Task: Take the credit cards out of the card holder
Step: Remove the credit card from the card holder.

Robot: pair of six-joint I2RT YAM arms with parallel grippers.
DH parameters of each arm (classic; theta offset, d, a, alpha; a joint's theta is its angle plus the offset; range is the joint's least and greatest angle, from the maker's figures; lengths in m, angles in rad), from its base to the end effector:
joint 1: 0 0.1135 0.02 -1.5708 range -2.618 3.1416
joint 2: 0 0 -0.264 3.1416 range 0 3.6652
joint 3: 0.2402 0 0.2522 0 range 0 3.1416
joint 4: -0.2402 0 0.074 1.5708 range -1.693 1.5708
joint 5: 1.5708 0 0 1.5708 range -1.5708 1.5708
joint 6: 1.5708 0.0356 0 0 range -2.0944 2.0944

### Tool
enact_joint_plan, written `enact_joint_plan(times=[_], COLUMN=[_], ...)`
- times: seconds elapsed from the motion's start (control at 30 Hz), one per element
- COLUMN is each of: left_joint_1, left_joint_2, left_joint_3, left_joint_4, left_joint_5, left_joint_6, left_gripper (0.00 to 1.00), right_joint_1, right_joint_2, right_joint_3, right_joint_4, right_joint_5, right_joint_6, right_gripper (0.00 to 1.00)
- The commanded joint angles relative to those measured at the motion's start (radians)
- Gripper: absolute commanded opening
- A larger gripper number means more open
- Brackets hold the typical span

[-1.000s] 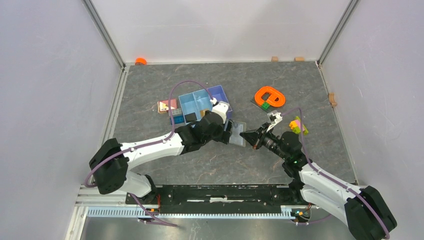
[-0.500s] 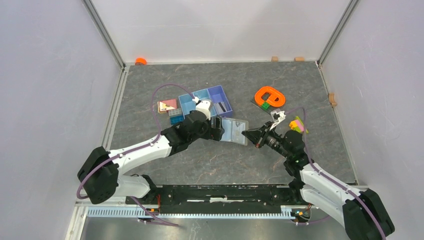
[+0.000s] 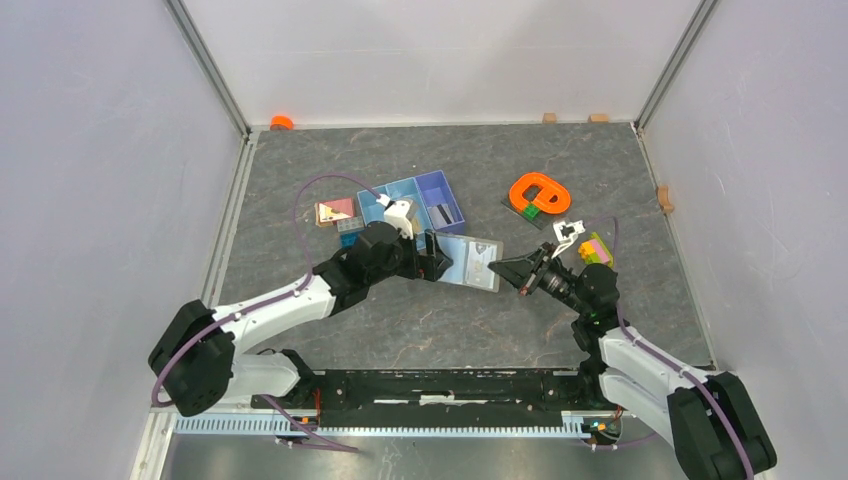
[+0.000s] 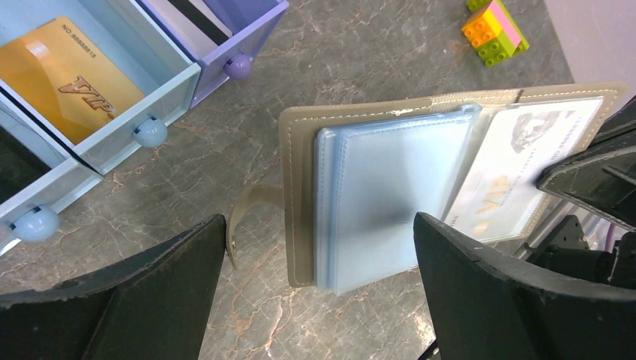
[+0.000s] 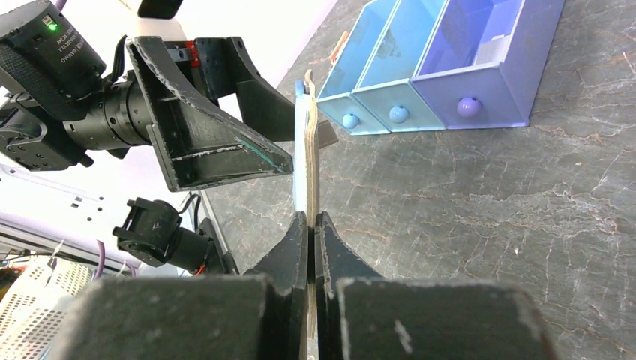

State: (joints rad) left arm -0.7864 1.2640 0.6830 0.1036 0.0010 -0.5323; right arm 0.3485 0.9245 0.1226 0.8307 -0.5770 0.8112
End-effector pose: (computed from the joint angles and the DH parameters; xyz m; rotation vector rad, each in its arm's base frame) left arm 0.1945 -0.1949 0.2305 0.2731 2.1330 -0.8026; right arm 0.1609 0.0791 0.1929 -0.1115 1.7107 1.3316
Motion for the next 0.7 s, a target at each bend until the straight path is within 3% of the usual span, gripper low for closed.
enact_joint_plan(times=[0.0,0.5,0.67], left_joint_1=[0.009,0.025,0.026], left_joint_2=[-0.045,0.016,0.030], left_joint_3=[0.004,0.029,-0.006], left_joint_4=[0.015,0.011,0.116], left_joint_5=[-0.038,0.040,0.146], left_joint_6=[-0.046,-0.099,-0.119], left_gripper=[1.00,1.00,1.00], right_joint_1=[-0.012,-0.025,-0.032], right_joint_2=[-0.037,-0.071,-0.083], right_joint_3=[-0.003,-0.012,-0.023], right_joint_4=[0.070,0.017,0.011], right_joint_5=[-0.012,0.054,0.078], right_joint_6=[0.016,-0.021,-0.018], right_gripper=[0.00,0.00,0.00])
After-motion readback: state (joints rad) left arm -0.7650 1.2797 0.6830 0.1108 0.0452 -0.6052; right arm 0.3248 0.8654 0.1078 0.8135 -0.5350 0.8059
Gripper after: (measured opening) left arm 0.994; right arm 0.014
